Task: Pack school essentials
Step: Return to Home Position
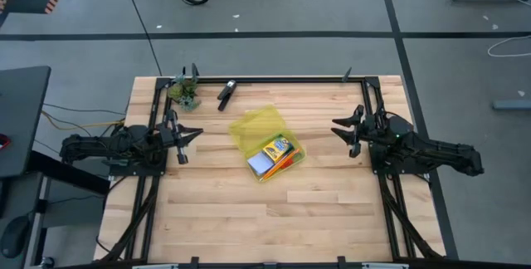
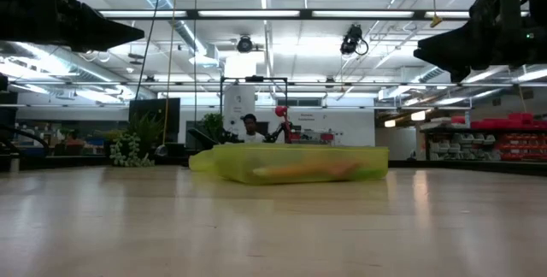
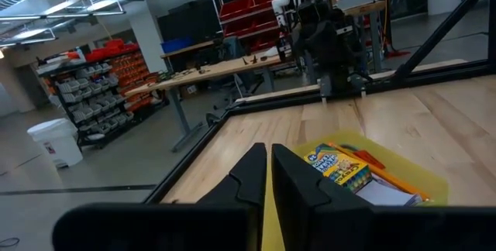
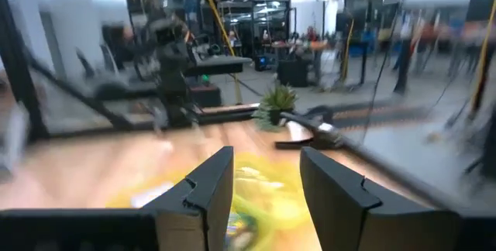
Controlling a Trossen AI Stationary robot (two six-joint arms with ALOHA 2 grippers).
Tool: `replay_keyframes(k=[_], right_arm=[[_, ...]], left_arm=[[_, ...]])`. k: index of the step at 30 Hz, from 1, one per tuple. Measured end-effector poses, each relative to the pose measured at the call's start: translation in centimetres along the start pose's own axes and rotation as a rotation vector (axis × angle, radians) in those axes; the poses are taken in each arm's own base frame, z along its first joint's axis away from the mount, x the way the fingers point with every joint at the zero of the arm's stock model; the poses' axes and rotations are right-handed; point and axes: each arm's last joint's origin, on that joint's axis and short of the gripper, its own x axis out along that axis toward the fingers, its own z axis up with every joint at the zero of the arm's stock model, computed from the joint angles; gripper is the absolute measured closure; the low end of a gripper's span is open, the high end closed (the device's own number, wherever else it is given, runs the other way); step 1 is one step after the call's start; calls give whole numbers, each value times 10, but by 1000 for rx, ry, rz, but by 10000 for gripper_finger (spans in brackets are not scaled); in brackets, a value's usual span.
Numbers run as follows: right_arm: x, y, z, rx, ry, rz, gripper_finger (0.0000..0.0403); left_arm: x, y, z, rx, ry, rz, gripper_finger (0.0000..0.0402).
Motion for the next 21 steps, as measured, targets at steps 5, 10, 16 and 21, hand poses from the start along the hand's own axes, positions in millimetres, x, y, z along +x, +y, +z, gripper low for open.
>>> replay_keyframes(k=[5,10,16,21], right_arm=[[0,0,0,-328,0,-3,246],[0,0,0,-391,0,-3,246],[0,0,0,-372,0,-3,246],[0,0,0,-371,0,-3,246]], left_arm=[[0,0,0,0,0,0,377],[0,0,0,0,0,0,380],[0,0,0,0,0,0,370],[0,0,0,0,0,0,368]])
